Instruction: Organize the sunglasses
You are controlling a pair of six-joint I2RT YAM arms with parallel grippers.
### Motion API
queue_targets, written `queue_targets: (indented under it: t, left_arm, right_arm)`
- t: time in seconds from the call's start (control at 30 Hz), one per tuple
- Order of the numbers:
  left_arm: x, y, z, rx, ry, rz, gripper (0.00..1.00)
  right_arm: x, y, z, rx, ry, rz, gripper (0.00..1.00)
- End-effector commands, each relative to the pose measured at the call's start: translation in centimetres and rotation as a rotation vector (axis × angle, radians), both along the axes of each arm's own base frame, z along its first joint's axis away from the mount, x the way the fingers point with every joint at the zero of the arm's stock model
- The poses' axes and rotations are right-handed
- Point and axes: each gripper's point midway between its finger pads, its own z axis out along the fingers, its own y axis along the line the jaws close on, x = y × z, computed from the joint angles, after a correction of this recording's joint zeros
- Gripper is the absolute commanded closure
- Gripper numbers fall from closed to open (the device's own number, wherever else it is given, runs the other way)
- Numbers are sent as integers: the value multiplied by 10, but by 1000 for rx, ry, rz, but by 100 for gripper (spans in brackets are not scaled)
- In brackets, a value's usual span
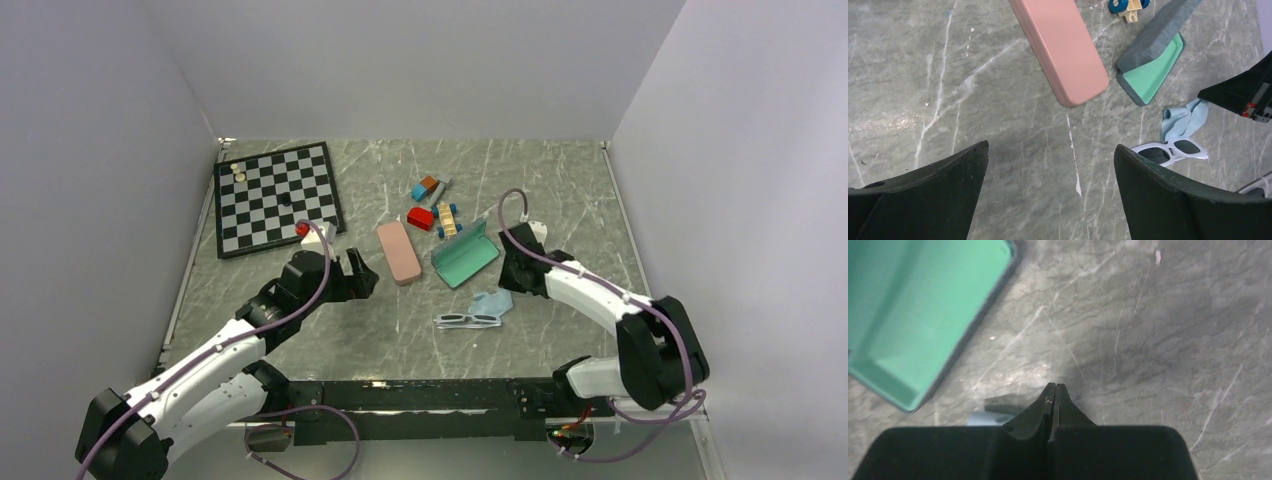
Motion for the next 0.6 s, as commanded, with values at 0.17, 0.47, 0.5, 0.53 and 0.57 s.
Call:
queue_targets:
  t: [0.17, 0.47, 0.5, 0.53, 0.57]
  left_arm:
    - [-1, -3, 43, -94, -153, -33, 1]
    - [-17, 13, 59, -121, -204, -8, 1]
    - [-19, 14, 61, -130, -206, -7, 1]
    - [-22, 16, 63, -142, -209, -3, 1]
    - [-25, 18, 64, -149, -208, 0, 1]
  right_arm:
    - [23, 33, 124, 102, -341, 219, 100]
    - [-11, 134, 220, 224, -484, 603, 100]
    - [-16, 145, 224, 256, -483, 645, 100]
    - [-22, 158, 231, 301, -487, 694, 100]
    - [-28, 170, 235, 343, -479, 736, 100]
